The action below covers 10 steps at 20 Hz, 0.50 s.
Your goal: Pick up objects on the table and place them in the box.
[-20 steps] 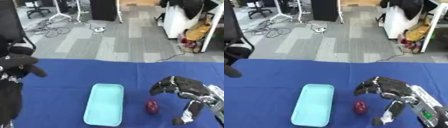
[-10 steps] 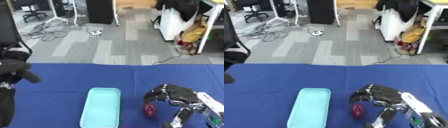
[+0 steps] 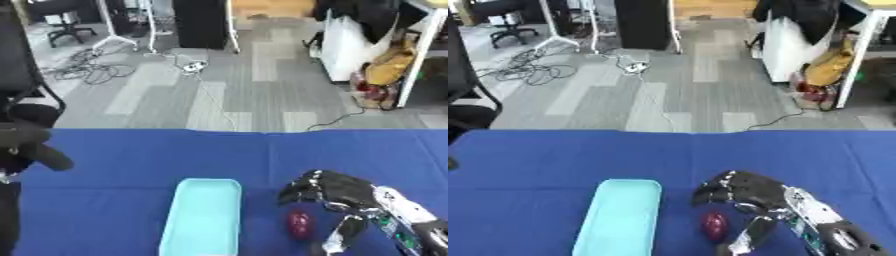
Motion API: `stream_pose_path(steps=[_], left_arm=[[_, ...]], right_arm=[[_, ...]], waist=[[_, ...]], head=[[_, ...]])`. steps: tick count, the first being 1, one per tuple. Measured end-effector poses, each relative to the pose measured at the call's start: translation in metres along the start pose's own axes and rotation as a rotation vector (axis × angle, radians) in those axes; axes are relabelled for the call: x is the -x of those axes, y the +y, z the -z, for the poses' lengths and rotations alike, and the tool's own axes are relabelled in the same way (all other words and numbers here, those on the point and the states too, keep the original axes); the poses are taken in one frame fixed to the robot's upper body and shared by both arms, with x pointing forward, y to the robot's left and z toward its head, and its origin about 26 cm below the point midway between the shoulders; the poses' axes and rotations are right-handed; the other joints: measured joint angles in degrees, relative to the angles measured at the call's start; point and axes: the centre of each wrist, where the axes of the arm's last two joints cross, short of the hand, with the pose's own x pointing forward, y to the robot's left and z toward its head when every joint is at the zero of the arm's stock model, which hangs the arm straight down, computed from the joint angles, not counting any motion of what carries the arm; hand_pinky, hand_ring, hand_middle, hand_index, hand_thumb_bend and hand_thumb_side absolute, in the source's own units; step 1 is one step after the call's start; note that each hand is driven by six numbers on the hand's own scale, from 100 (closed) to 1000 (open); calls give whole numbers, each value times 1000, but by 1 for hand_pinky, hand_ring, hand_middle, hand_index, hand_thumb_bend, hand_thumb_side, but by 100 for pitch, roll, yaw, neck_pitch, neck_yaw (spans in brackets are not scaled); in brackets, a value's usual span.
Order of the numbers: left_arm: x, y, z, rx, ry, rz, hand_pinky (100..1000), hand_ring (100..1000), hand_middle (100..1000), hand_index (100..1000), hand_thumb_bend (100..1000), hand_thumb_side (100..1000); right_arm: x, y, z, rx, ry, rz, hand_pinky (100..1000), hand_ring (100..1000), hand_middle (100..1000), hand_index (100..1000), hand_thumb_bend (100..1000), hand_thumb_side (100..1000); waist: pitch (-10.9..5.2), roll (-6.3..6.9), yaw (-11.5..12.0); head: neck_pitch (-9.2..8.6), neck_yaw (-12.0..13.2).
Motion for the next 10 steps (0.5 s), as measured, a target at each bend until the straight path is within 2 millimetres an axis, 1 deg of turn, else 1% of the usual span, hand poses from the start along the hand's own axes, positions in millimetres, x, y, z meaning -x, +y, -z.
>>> stream_pose_path(steps=[4,7,10], left_arm=[[0,-3,3,-1,-12,-17,450,488,608,727,438,801],[0,-3,4,4,-12,-18,449,489,607,727,437,802],[0,-3,4,7,-13,-20,449,489,608,727,436,803]], right_arm=[[6,2,-5,-11,20,-37,531,609,735,846,577,1000],[8,0,-3,25,19,-70,553,618,743,822,568,1000],[9,-2,-2,48,27,-111,555,619,754,827,576,1000]], waist=[[32,-8,38],[32,-25,46],[32,-33,50]], head=[[-51,-65],[-59,-66],[-59,-65]])
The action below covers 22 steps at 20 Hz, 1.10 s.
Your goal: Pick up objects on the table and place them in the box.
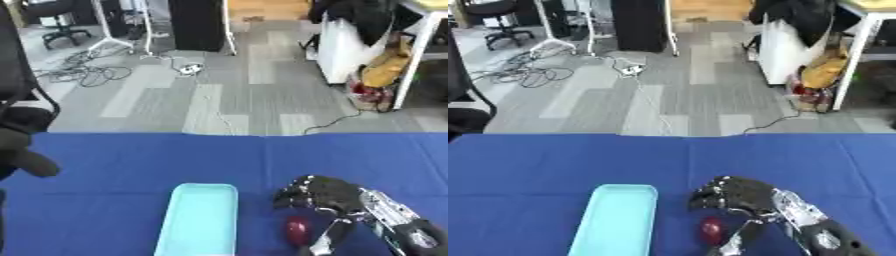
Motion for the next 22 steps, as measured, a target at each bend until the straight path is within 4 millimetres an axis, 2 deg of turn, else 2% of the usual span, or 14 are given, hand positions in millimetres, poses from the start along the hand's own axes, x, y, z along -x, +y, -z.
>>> stream_pose_path(steps=[8,10,12,13,15,17,19,20,21,22], left_arm=[[0,0,0,6,0,-6,449,489,608,727,436,805],[0,0,0,7,-1,-6,449,489,608,727,435,805],[0,0,0,7,-1,-6,448,488,607,727,435,805],[0,0,0,7,-1,-6,448,487,607,727,436,805],[0,0,0,8,-1,-6,447,486,607,727,435,805],[0,0,0,9,0,-6,447,486,607,727,435,806],[0,0,0,12,0,-6,446,484,606,727,435,805],[0,0,0,13,0,-6,446,485,606,727,435,806],[0,0,0,13,1,-6,445,483,605,726,434,806],[0,0,0,14,1,-6,445,483,605,726,435,805]], right_arm=[[2,12,-8,-90,43,-73,548,607,740,840,570,1000],[2,16,-10,-112,48,-81,541,598,710,842,570,1000],[0,21,-11,-121,54,-82,489,563,660,819,571,1000],[0,21,-11,-123,57,-86,451,534,627,800,571,1000],[-1,22,-11,-117,63,-94,219,368,490,704,560,950],[-2,24,-10,-96,76,-95,100,246,381,620,545,881],[-5,27,-11,-72,94,-88,100,151,269,529,542,820],[-6,28,-12,-58,103,-81,100,202,329,577,544,846],[-7,30,-12,-45,112,-74,100,100,154,435,531,790],[-8,31,-13,-32,121,-65,100,100,126,411,522,789]], waist=[[0,-2,8],[0,-2,10],[-2,-2,11],[-5,-3,11],[-7,-3,8],[-8,-1,-4],[-11,1,-18],[-15,3,-24],[-17,5,-26],[-17,6,-27]], head=[[2,7],[2,7],[2,8],[2,9],[2,9],[2,10],[2,10],[2,10],[2,10],[2,10]])
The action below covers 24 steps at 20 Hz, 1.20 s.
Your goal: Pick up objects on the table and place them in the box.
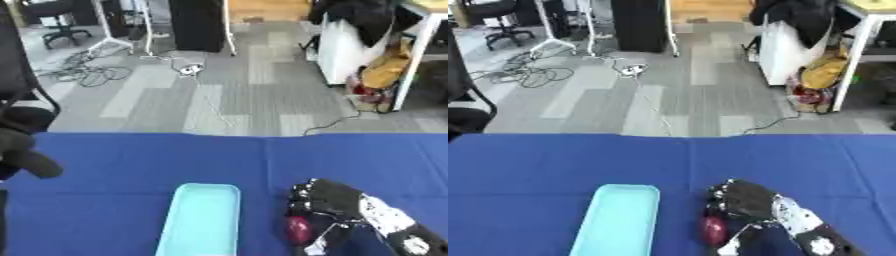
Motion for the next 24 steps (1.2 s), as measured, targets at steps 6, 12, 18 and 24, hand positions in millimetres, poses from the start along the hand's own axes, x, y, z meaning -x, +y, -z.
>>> stream_pose_path(steps=[6,12,18,24], left_arm=[[0,0,0,4,0,0,443,479,603,726,435,804],[0,0,-2,8,6,1,442,479,604,726,434,802],[0,1,-3,10,13,3,442,478,603,726,434,801],[0,1,-6,11,22,4,442,479,604,727,433,801]], right_arm=[[-7,8,-3,57,36,76,100,100,100,306,378,808],[-13,12,-4,73,13,173,100,100,100,310,309,714],[-17,3,2,154,-55,330,100,100,100,298,172,694],[-6,-28,12,216,-98,414,100,100,100,288,142,678]], waist=[[-1,12,-23],[-6,18,-38],[-24,6,-78],[-58,2,-105]], head=[[0,0],[1,0],[18,7],[43,49]])
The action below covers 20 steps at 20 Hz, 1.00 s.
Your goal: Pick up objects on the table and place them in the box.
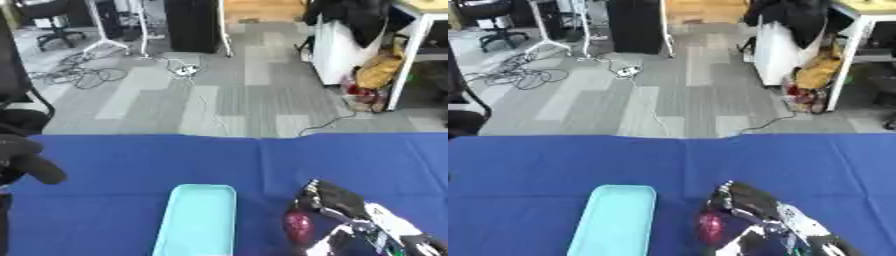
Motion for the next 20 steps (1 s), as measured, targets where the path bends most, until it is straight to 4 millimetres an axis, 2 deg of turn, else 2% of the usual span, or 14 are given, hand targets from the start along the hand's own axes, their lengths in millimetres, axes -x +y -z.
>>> stream_pose_path(steps=[4,10,16,20], left_arm=[[0,0,0,0,0,0,444,480,606,726,432,802],[0,0,0,-5,-3,2,446,482,607,724,429,802],[0,0,0,-6,-4,5,447,483,608,724,430,802],[0,0,4,-7,-13,3,449,484,609,724,428,803]], right_arm=[[-3,-20,11,32,-43,47,100,100,100,285,142,684],[-8,-48,24,51,-113,96,100,100,100,285,153,694],[-9,-60,34,45,-147,144,100,100,100,289,156,698],[-11,-60,43,58,-143,190,100,100,100,291,155,700]], waist=[[-4,-11,-2],[-28,-24,4],[-28,-50,89],[-28,-71,144]], head=[[7,13],[106,204],[194,396],[205,411]])
